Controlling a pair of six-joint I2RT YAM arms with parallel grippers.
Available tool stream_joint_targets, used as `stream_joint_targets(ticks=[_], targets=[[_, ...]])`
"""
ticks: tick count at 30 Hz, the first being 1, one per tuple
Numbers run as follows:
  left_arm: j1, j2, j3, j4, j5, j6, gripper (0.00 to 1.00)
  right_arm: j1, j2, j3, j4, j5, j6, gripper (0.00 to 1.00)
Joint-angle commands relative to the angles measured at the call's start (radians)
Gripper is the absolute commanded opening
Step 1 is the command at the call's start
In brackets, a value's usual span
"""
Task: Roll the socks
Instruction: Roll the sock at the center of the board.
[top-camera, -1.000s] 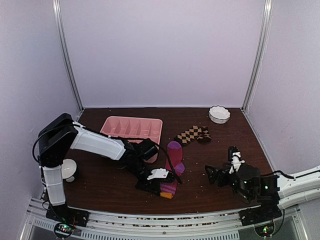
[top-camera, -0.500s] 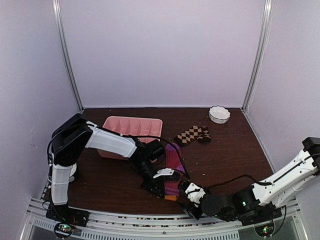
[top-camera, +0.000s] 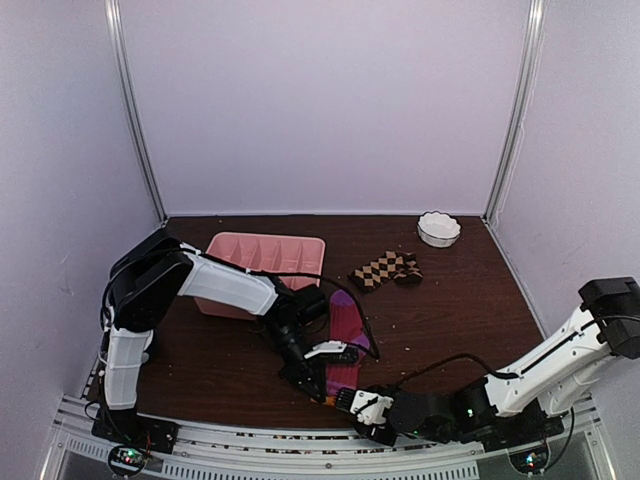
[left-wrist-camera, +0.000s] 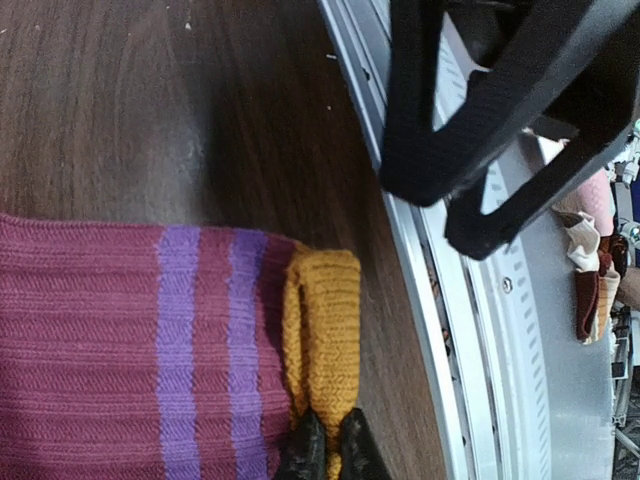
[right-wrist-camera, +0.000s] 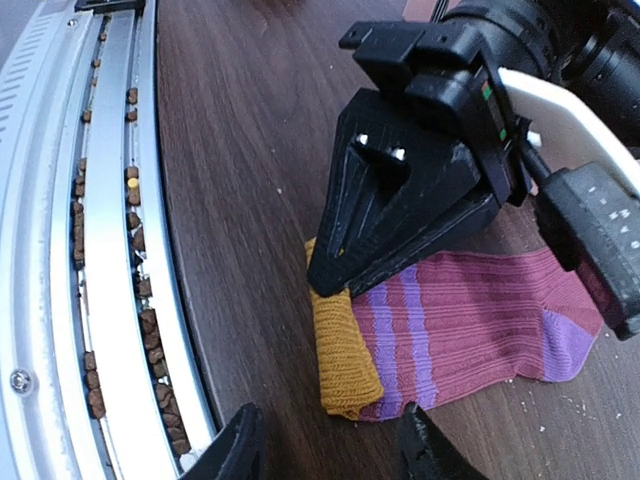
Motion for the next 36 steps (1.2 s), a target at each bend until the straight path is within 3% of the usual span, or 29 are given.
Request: stream_joint_targets(ticks=[1,11,26,27,30,31,34,36], targets=[[0.011,0.049,-0.013,-0.076,-0.104,0.034,0.04,-0.037,0.071,0.021,0.081,-0.097,-0.050,0.42],[0.026,0.044,-0.031,-0.099,-0.132,0.075,0.03,-0.071,0.204,0.107,0.119,-0.115,-0.081,0.31],[0.036,0.050,-0.011,-0.112,-0.141,0.095,0.07,-0.095,0.249,0.108,0.077,-0.136,-0.074,0.11],[0.036,0.050,-0.007,-0.110,-0.146,0.093,0.10,-0.097,0.251,0.108,0.079,-0.141,-0.064,0.08],[0.042,0.030,-0.009,-0.079,-0.167,0.061,0.32,-0.097,0.266,0.099,0.090,-0.165,-0.020,0.00],[0.050,0.008,-0.017,-0.063,-0.178,0.045,0.47,-0.099,0.271,0.097,0.093,-0.177,0.001,0.00],[0.093,-0.108,-0.092,0.012,-0.210,0.005,0.78,-0.101,0.285,0.081,0.121,-0.207,0.073,0.00],[0.129,-0.212,-0.160,0.060,-0.224,-0.005,0.85,-0.110,0.291,0.068,0.137,-0.227,0.122,0.00]])
